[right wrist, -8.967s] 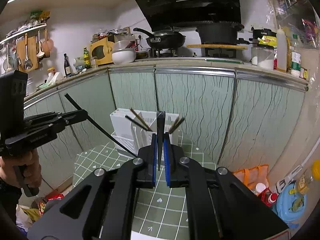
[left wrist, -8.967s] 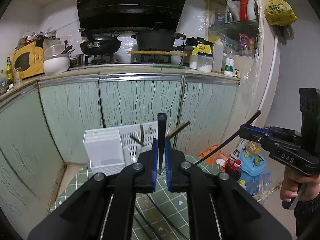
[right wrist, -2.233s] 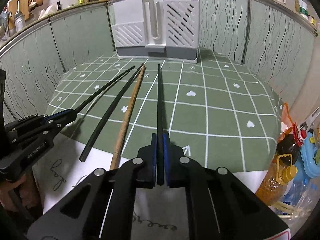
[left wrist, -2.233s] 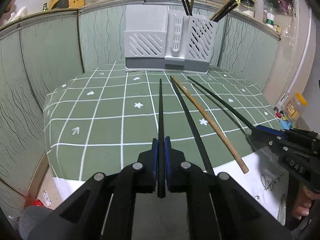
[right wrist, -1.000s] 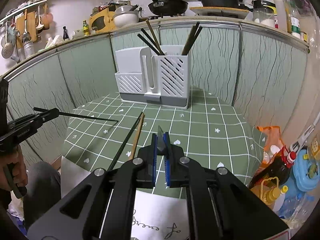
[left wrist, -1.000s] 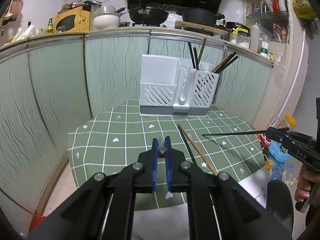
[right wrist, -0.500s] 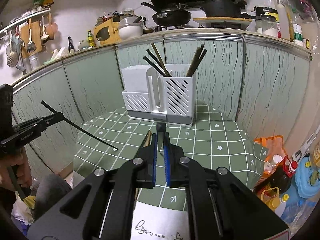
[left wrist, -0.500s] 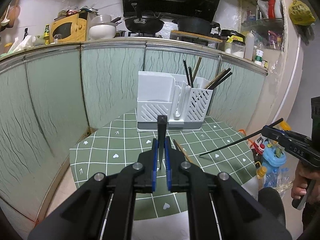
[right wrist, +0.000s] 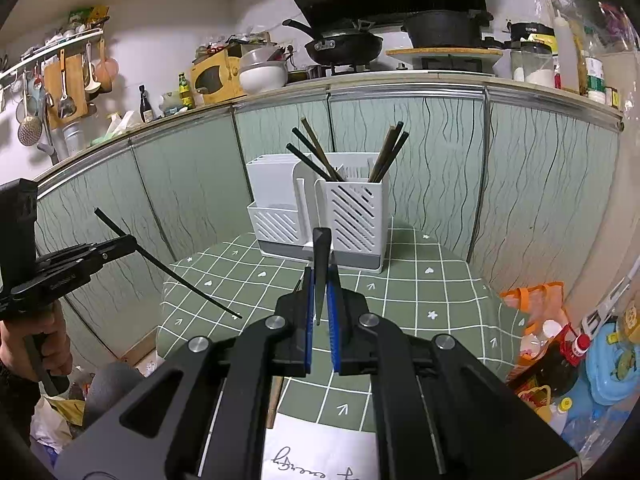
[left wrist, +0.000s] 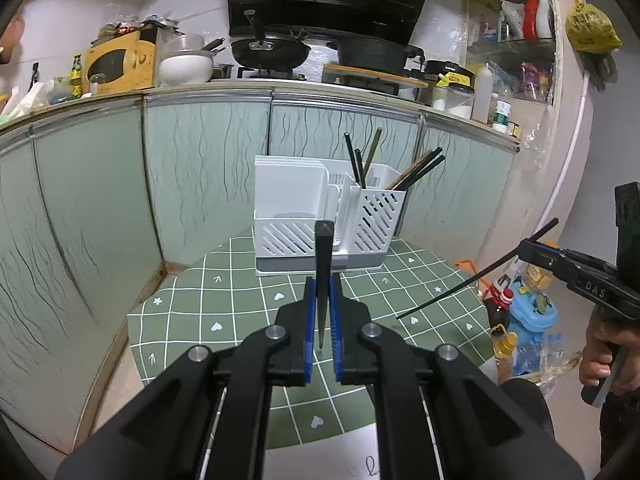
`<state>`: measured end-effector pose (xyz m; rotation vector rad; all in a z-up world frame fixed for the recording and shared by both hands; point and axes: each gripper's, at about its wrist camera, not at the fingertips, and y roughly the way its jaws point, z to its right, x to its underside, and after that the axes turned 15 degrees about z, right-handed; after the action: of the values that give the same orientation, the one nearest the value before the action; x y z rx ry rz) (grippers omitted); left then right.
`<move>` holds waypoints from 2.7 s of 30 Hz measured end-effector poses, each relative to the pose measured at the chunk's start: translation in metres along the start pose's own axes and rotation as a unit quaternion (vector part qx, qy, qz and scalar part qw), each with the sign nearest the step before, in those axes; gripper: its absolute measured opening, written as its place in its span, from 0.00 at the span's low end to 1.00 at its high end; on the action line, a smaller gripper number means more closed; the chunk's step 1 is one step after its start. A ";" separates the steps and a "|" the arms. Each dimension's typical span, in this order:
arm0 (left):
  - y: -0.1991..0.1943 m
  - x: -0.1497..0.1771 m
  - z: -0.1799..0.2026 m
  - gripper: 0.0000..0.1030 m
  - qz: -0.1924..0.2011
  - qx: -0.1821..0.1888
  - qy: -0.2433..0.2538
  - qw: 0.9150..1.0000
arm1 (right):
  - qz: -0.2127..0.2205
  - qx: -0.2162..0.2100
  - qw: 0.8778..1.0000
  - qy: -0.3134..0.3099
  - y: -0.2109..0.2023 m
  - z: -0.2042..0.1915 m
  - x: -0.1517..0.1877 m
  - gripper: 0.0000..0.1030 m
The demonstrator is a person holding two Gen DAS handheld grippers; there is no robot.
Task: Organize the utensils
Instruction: 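Lift both held black chopsticks and carry them toward the white holder, then lower the black chopsticks into the holder slots and open both grippers, then withdraw both open tools from the holder back to the last chopsticks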
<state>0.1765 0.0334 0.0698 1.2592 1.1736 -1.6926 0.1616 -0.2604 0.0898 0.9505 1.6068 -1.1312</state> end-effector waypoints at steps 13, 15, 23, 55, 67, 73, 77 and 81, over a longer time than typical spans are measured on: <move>0.010 -0.019 0.010 0.08 0.024 0.001 0.018 1.000 | 0.008 0.001 1.000 -0.015 -0.005 0.004 -0.021 0.06; 0.013 -0.023 0.011 0.08 0.027 0.002 0.020 0.999 | 0.009 0.003 1.000 -0.016 -0.004 0.007 -0.026 0.06; 0.025 -0.052 0.022 0.08 0.039 0.034 0.019 0.998 | 0.018 0.008 0.999 -0.027 0.001 0.014 -0.051 0.06; 0.146 -0.172 0.072 0.08 0.045 0.102 0.049 0.993 | 0.039 -0.002 0.999 -0.029 0.093 0.050 -0.177 0.06; 0.206 -0.158 0.063 0.08 0.018 0.095 0.052 0.994 | 0.015 -0.004 1.000 -0.019 0.151 0.069 -0.173 0.06; 0.218 -0.151 0.059 0.27 0.011 0.097 0.063 0.993 | 0.000 0.000 1.000 -0.020 0.176 0.074 -0.161 0.53; 0.204 -0.150 0.052 0.92 0.049 0.068 0.072 0.994 | 0.025 0.020 0.999 -0.026 0.168 0.077 -0.160 0.87; 0.197 -0.149 0.049 0.96 0.042 0.049 0.087 0.994 | 0.028 0.031 0.999 -0.024 0.158 0.079 -0.163 0.92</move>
<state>0.3806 -0.0755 0.1697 1.5219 1.1321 -1.6221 0.3726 -0.3050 0.1956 0.9952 1.5061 -1.1618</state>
